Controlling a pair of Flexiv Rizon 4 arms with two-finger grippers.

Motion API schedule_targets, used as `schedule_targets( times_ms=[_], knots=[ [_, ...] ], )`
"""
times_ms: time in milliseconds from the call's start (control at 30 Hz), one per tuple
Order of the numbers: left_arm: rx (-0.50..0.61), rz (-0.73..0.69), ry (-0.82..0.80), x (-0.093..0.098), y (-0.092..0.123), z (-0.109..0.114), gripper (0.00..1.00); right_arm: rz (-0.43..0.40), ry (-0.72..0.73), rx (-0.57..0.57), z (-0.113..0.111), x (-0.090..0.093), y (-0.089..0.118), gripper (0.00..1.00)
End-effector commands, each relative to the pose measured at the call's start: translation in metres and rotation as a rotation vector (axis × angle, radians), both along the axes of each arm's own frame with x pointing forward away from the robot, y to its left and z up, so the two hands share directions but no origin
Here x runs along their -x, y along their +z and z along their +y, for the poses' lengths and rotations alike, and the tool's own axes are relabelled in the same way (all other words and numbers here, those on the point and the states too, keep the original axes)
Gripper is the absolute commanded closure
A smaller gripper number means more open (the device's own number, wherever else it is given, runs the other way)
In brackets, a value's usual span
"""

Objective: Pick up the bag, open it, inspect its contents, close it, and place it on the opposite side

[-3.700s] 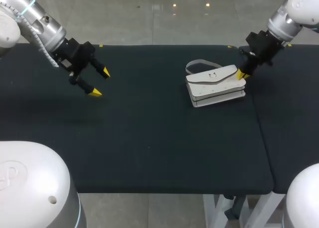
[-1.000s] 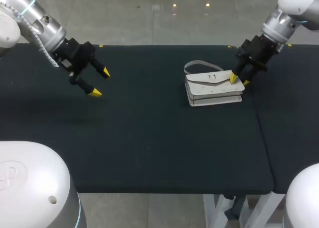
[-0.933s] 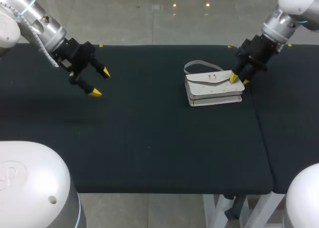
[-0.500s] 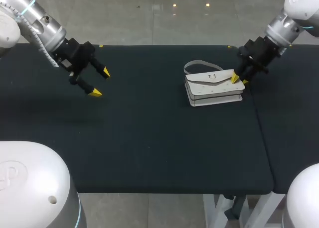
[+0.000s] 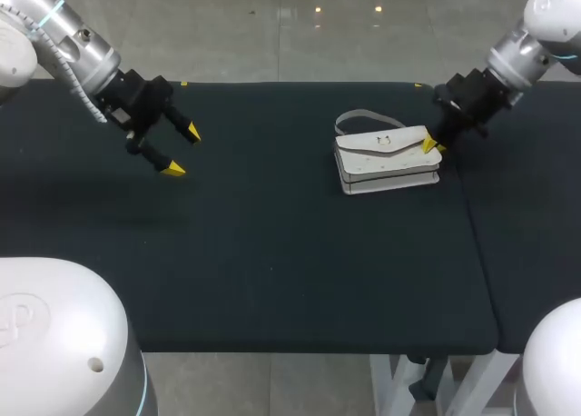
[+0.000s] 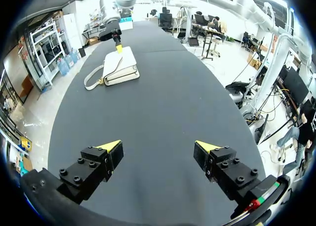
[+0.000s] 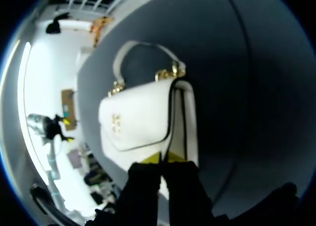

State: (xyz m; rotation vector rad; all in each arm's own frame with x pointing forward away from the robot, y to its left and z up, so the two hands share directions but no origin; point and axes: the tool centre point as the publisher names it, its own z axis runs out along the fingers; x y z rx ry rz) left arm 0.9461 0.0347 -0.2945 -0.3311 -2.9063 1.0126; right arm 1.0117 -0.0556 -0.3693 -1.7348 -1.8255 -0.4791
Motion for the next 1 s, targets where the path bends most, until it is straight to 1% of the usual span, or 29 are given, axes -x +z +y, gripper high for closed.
schedule_targets(
  times_ms=[33, 267, 533, 1000],
  knots=[
    [0.003, -0.001, -0.001, -0.001, -0.001, 0.0, 0.0, -0.05, -0.055, -0.014, 0.006, 0.016, 0.001, 1.0],
    [0.003, -0.001, -0.001, -0.001, -0.001, 0.0, 0.0, -0.091, -0.142, -0.028, 0.035, 0.029, 0.004, 1.0],
    [0.003, -0.001, -0.001, -0.001, -0.001, 0.0, 0.0, -0.121, -0.169, -0.018, 0.071, 0.038, 0.014, 1.0],
    [0.003, -0.001, -0.001, -0.001, -0.001, 0.0, 0.0, -0.133, -0.221, -0.032, 0.128, 0.065, 0.013, 1.0]
  ],
)
